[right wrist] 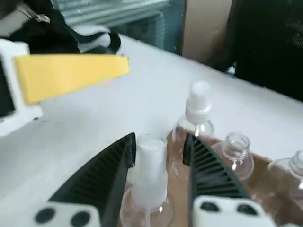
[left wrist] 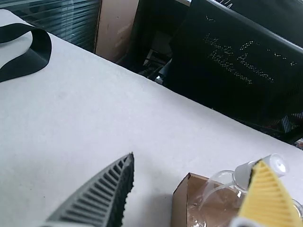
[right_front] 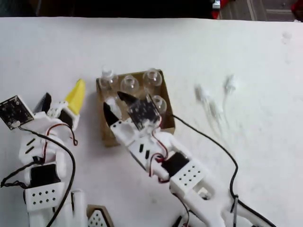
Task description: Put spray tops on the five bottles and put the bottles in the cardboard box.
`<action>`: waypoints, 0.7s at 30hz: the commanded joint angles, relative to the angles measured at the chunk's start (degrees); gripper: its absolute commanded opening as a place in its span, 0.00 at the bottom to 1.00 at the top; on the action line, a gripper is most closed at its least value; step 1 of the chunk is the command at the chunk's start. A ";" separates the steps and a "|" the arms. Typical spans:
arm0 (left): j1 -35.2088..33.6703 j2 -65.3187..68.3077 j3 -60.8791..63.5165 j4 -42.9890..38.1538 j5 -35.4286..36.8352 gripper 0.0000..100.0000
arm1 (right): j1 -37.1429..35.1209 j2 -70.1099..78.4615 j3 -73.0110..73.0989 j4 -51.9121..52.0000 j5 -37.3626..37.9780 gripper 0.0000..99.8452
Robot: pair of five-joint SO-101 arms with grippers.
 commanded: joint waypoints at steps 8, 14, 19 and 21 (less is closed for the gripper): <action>-0.66 -0.66 -0.70 -1.67 0.62 0.36 | 0.66 1.80 -4.04 1.36 0.00 0.01; -0.66 -0.66 -0.70 -1.67 0.62 0.36 | 0.66 1.71 -2.90 1.01 -0.18 0.02; -0.66 -0.66 -0.70 -1.67 0.62 0.36 | 0.75 1.71 0.53 -5.14 -0.35 0.02; -0.66 -0.66 -0.70 -1.67 0.62 0.36 | 0.84 2.24 4.40 -11.91 -0.35 0.02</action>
